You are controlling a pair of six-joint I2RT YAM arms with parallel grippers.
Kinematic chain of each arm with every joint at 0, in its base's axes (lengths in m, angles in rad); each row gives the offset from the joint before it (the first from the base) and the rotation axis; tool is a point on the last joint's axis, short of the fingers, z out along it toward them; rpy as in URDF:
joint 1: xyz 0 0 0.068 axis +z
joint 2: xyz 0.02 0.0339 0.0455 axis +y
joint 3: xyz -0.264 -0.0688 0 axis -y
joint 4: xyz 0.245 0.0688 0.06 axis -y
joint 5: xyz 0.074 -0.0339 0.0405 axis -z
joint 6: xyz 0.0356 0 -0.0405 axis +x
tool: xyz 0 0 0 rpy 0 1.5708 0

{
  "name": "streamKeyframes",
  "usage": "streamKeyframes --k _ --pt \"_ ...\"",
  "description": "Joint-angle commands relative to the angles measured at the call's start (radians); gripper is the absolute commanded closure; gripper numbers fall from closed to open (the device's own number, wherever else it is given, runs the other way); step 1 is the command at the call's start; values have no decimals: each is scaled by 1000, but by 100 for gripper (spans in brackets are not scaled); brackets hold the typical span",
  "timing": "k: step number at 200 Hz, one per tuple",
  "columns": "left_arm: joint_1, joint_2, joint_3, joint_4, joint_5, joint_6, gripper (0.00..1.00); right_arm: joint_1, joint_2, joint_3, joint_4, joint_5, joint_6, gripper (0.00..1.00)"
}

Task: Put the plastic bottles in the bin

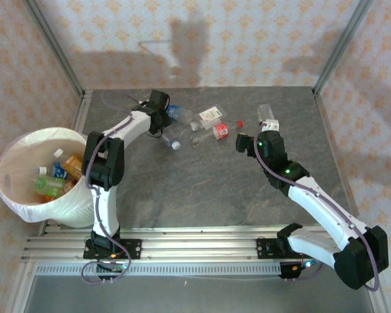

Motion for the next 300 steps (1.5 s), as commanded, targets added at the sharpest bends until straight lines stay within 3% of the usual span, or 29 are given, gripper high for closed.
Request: streamKeyframes --k 1,94,150,237,257,282,300 --pt "-29 -105 -33 36 -47 53 55 4 -11 -2 44 -33 3 1" --pt "-91 -439 -103 47 -161 173 56 4 -55 -90 263 -286 -84 1" --pt "-90 -606 -109 30 -200 281 56 3 -37 -87 289 -330 -87 1" --pt "-74 -819 122 -208 -319 415 56 4 15 -70 319 -375 -89 1" --pt "-73 -861 152 -240 -404 440 56 3 29 -63 321 -381 -83 1" --pt "-59 -875 174 -289 -652 512 58 5 38 -58 321 -383 -85 1" --pt "23 -871 170 -319 -736 538 58 4 41 -56 322 -386 -89 1"
